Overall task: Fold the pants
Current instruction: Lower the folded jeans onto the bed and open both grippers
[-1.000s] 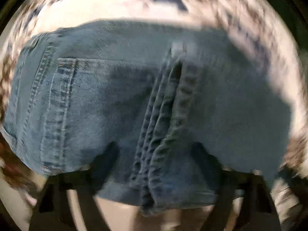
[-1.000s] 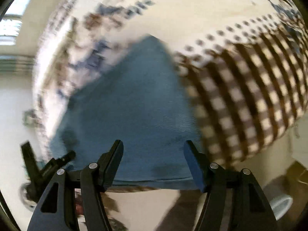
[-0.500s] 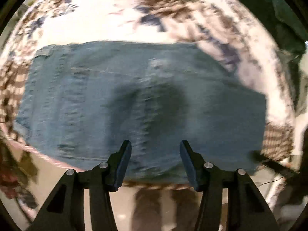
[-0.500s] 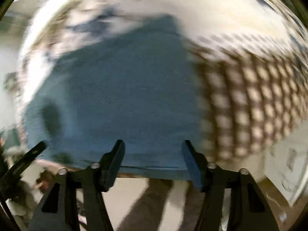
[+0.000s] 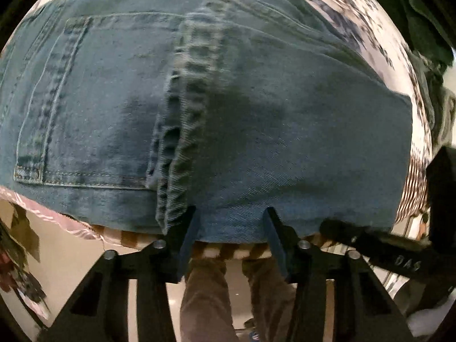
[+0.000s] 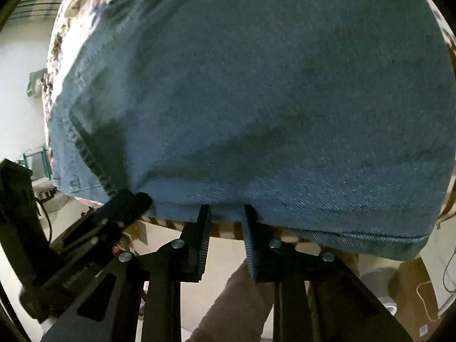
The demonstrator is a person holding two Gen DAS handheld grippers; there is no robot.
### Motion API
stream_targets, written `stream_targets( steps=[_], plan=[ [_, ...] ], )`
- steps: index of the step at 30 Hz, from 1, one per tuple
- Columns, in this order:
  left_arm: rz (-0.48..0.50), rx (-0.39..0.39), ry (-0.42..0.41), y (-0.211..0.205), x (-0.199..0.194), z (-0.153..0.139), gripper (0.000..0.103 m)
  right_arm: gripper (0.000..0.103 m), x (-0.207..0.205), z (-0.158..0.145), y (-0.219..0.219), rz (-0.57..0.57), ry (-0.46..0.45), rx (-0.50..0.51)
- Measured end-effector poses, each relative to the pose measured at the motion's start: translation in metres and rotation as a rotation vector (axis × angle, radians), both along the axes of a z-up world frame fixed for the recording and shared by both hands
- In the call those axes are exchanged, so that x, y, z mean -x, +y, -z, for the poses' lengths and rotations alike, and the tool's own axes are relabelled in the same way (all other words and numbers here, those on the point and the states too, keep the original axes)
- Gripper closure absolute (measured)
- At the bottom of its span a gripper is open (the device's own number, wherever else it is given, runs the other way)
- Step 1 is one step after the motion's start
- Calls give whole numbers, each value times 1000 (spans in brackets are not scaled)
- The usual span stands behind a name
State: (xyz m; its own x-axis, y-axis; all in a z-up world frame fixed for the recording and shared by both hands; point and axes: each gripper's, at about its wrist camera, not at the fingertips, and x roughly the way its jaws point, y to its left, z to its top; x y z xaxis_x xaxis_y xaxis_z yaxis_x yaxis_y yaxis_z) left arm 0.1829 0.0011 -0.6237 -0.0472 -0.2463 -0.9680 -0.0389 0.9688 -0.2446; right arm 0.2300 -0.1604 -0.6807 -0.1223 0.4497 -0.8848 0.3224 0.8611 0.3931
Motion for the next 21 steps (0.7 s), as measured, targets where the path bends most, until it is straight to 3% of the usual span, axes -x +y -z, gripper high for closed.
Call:
stream_targets(
  steps=[4, 7, 9, 13, 16, 17, 19, 21],
  plan=[
    [-91, 92, 46, 27, -6, -1, 64, 87, 1, -9, 1, -32, -15, 29],
    [-135, 145, 65, 38, -13, -16, 64, 78, 0, -22, -4, -14, -29, 21],
    [-158, 155, 16, 41, -21, -34, 56, 68, -2, -29, -7, 2, -41, 27],
    [-140, 100, -101, 54, -43, -62, 47, 64, -20, -43, -10, 41, -82, 34],
    [-102, 19, -132, 52, -74, -39, 45, 64, -31, -52, -13, 41, -112, 63],
    [-80, 15, -130, 49, -84, -28, 48, 64, -33, -53, -13, 43, -118, 74],
    [-36, 13, -157, 35, -95, -21, 83, 64, -43, -54, -21, 50, -125, 98],
    [15, 0, -205, 25, -102, -25, 88, 64, -50, -53, -29, 65, -128, 128]
  ],
)
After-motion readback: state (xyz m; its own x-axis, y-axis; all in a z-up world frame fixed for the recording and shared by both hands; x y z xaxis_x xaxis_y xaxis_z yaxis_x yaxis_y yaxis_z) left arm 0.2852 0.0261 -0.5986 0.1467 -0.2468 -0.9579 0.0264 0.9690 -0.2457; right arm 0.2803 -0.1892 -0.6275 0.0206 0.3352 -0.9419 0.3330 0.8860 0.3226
